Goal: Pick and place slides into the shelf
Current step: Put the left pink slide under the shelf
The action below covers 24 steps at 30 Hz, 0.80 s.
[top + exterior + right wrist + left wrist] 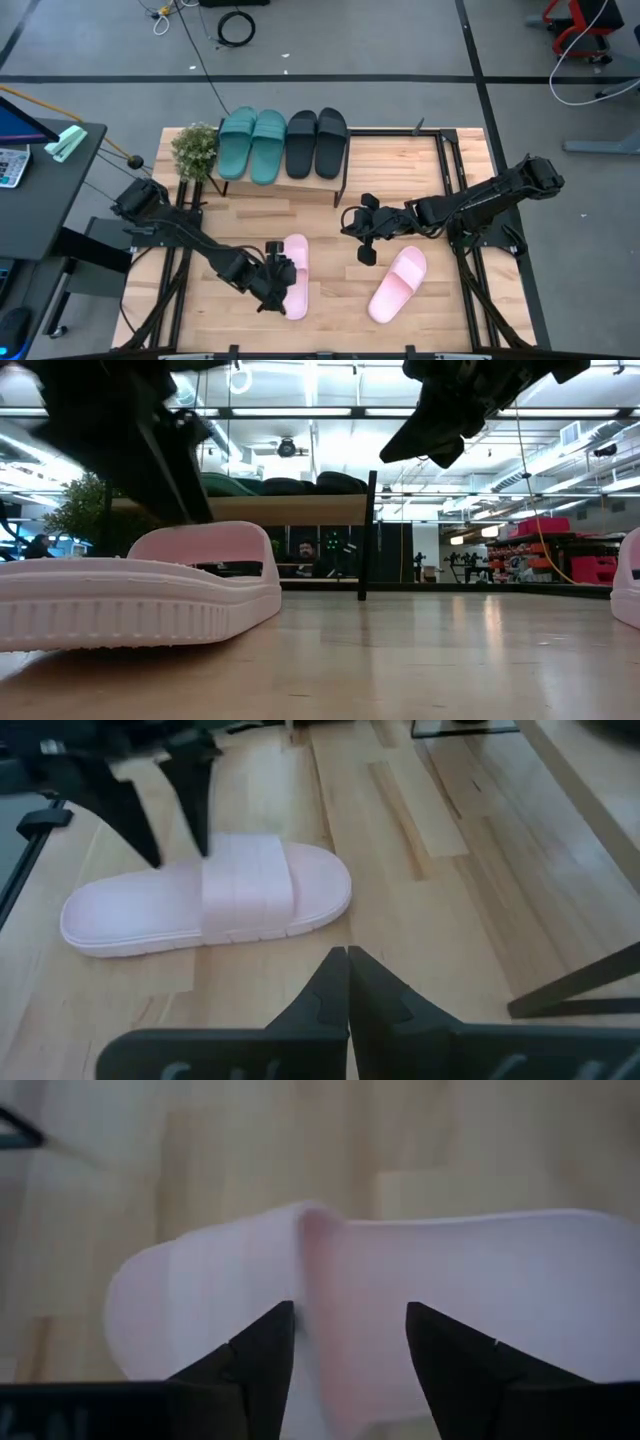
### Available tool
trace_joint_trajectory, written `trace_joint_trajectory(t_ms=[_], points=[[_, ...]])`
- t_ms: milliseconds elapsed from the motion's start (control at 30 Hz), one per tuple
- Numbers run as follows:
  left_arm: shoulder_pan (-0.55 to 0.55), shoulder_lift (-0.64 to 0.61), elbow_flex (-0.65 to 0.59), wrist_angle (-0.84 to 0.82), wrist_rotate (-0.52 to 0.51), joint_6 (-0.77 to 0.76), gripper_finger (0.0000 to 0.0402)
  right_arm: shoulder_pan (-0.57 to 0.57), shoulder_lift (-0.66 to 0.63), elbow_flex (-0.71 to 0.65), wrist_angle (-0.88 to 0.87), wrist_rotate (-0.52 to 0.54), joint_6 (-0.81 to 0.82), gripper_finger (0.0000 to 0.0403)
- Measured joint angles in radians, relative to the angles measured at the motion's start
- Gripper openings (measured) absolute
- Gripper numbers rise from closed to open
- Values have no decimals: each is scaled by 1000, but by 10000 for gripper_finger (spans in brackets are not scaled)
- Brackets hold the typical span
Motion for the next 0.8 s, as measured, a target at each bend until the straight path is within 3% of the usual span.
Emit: trace_joint_trajectory(t_ms=[267, 467, 633, 800], points=[[34, 57, 1, -2, -68, -24, 173, 0, 0, 0, -27, 0, -1, 1], [36, 59, 0, -32, -178, -25, 152, -1, 0, 0, -41, 0, -1, 1], [42, 59, 0, -140, -265, -70, 118, -1, 0, 0, -42, 0, -1, 1], [63, 59, 0, -302, -272, -187, 64, -1, 0, 0, -42, 0, -1, 1]])
